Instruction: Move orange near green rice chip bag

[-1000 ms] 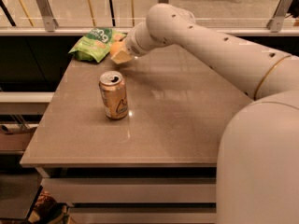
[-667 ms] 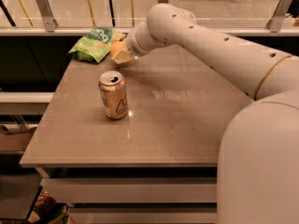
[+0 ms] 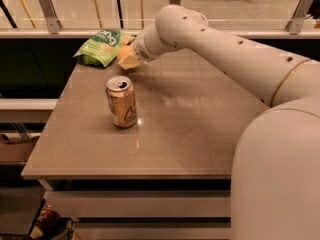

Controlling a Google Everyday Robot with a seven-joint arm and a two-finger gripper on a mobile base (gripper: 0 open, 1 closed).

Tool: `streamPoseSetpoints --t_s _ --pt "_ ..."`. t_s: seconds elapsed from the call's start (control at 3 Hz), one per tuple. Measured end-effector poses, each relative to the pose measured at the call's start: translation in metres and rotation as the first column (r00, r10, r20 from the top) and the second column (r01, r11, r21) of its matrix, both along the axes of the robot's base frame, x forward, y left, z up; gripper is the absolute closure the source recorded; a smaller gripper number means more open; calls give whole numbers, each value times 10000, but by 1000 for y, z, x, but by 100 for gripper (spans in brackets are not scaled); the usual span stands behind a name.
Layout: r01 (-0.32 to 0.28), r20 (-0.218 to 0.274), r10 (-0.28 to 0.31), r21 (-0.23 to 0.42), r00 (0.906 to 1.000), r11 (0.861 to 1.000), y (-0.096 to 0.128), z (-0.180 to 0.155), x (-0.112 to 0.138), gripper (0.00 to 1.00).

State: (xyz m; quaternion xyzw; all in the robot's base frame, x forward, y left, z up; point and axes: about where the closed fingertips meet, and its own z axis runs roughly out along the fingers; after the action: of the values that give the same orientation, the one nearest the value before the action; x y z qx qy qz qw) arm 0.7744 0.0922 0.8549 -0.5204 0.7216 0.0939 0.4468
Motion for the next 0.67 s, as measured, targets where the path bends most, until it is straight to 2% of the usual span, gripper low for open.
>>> streamPoseSetpoints --t_s 0.33,0.67 --pt "-29 -27 29 -5 10000 10000 2 -2 0 12" --pt "-56 -53 56 -11 10000 10000 4 -4 -1 0"
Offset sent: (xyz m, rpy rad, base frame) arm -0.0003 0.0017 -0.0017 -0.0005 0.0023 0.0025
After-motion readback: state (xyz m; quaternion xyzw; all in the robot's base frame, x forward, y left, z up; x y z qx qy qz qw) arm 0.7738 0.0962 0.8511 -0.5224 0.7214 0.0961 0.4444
